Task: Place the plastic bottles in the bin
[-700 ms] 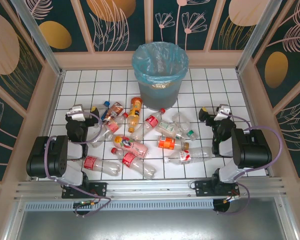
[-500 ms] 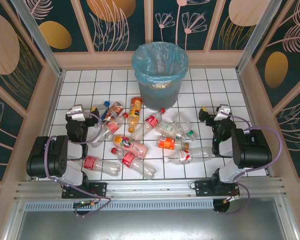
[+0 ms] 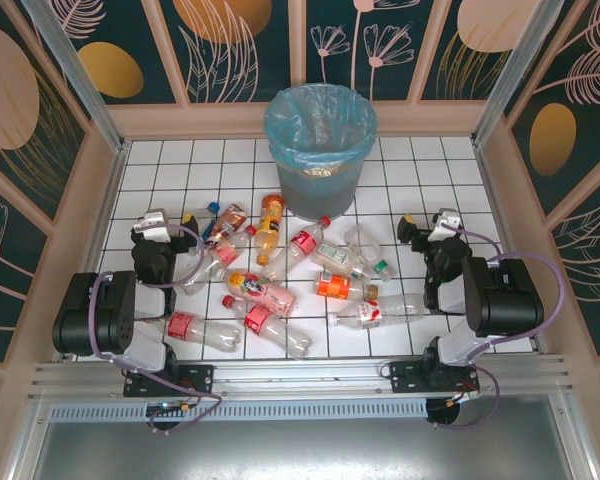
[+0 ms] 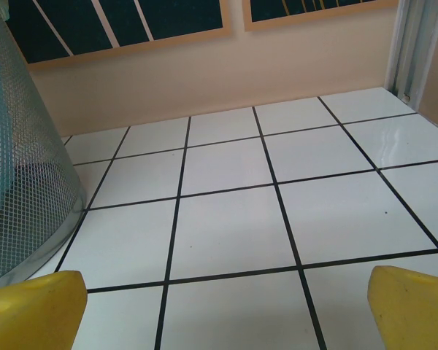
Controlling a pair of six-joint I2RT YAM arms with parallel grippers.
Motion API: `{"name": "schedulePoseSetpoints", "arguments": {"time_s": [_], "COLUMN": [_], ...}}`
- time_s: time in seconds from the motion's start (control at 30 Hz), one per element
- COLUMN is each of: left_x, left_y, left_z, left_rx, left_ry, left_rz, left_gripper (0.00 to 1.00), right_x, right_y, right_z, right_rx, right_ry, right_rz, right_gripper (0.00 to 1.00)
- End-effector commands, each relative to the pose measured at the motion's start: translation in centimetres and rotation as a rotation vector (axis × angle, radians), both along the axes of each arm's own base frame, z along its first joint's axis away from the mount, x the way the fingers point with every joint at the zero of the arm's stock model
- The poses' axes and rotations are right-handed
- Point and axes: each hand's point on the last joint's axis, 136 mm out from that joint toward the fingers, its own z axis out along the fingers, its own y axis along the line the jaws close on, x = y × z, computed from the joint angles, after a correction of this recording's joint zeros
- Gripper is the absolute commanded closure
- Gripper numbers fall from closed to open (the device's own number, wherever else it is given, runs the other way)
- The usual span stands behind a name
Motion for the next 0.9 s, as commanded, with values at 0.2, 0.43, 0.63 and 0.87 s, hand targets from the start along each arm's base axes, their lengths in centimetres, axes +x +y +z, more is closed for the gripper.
{"name": "schedulePoseSetpoints", "arguments": {"time_s": [0.2, 0.43, 0.63, 0.87], "left_x": [0.4, 0.0, -1.1, -2.8], "left_y": [-0.5, 0.1, 0.9, -4.4], "left_z": [0.9, 2.9, 9.1, 17.7], "left_rx": [0.013, 0.0, -0.132, -0.215], "left_ry": [-0.028, -0.027, -0.106, -0.222], "left_rz": [-0.024, 0.014, 0.085, -0.138], "left_gripper": [0.01, 0.15, 0.22, 0.29], "right_x": [0.3, -2.8, -4.3, -8.2], "right_y": [-0.7, -2.3, -0.7, 7.4], "right_z": [1.1, 7.1, 10.4, 11.1], "right_rx": [-0.011, 0.014, 0.177, 0.274], "right_ry": [-0.034, -0.146, 0.024, 0.298], "right_rz": [-0.033, -0.182, -0.159, 0.163], "right_gripper": [0.01, 0.07, 0.15, 0.23]}}
